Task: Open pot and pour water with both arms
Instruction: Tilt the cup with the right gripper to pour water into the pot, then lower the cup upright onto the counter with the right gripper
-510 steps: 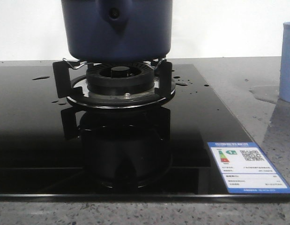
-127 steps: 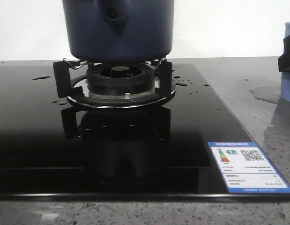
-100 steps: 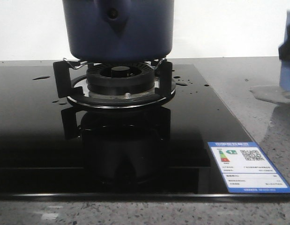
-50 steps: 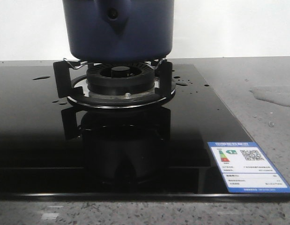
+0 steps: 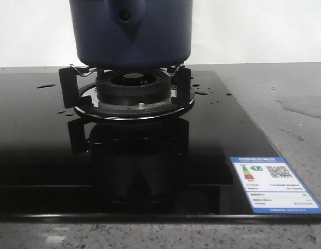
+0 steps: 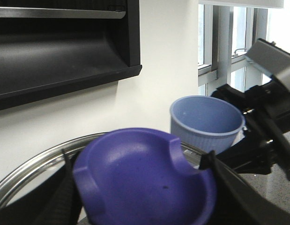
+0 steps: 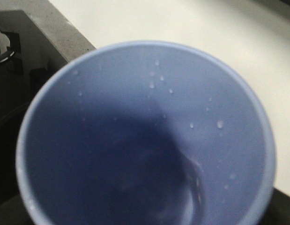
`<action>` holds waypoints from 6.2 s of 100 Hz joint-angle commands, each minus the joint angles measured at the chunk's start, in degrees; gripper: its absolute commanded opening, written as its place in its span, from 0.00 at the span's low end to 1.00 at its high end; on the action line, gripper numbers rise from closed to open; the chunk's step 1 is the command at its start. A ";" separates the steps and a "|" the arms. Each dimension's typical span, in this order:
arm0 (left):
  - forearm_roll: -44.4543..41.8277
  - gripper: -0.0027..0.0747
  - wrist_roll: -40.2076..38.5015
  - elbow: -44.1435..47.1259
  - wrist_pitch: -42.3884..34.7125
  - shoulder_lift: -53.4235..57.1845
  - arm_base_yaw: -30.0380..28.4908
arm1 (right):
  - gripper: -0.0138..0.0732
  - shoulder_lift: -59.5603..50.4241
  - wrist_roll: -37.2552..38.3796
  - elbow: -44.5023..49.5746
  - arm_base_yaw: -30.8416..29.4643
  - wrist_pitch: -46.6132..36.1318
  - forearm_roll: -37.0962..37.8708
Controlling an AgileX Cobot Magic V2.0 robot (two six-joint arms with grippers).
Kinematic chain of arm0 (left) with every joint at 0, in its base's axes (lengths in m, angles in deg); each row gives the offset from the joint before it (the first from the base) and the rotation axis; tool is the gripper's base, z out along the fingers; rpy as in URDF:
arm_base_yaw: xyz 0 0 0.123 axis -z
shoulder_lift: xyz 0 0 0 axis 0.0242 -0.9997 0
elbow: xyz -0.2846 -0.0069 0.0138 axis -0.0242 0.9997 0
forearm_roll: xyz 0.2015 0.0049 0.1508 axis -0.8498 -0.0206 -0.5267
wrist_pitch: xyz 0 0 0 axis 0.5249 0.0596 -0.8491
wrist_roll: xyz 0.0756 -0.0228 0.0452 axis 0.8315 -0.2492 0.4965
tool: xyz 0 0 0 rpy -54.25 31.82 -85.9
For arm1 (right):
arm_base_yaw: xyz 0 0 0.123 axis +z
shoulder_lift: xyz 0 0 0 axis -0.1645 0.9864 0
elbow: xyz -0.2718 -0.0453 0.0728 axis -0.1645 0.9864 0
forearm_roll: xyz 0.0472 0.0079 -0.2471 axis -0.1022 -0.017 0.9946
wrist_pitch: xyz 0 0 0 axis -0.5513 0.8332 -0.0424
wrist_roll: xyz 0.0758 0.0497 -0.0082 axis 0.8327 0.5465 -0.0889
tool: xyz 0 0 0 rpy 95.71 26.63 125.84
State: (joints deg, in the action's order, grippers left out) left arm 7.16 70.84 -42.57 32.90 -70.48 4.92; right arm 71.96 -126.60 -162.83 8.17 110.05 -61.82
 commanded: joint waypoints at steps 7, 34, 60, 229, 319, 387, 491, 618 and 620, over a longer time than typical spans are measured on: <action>5.48 0.40 -0.71 -1.68 0.57 1.50 0.03 | 0.51 1.69 -0.81 -5.91 2.43 -3.01 5.96; 5.70 0.40 -0.71 -1.68 0.57 1.50 0.03 | 0.51 5.10 -0.81 -6.64 6.83 -7.02 19.56; 5.70 0.40 -0.71 -1.68 0.46 1.50 0.03 | 0.51 6.97 -0.81 -6.64 7.40 -11.71 22.72; 5.70 0.39 -0.71 -1.68 0.00 1.50 0.03 | 0.51 12.25 -0.81 -6.64 8.79 -27.89 52.24; 5.70 0.39 -0.71 -1.68 0.12 1.50 0.03 | 0.51 13.40 -0.81 -6.64 8.79 -35.19 60.92; 5.70 0.39 -0.71 -1.68 0.32 1.50 0.03 | 0.51 14.26 -0.81 -7.23 8.79 -39.24 90.06; 5.27 0.39 -0.71 -1.68 0.32 1.29 0.03 | 0.51 10.81 15.79 -11.69 8.54 -12.89 51.55; 5.50 0.39 0.94 -1.68 0.62 -7.83 8.09 | 0.51 -18.75 33.41 55.73 -15.38 -50.71 14.14; 5.50 0.39 0.94 -1.68 0.62 -7.83 8.09 | 0.51 -18.17 33.41 55.73 -15.38 -50.71 14.14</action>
State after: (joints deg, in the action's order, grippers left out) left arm 7.28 71.73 -42.35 32.12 -79.89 12.43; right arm 52.78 -93.49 -105.67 -6.93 63.28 -48.05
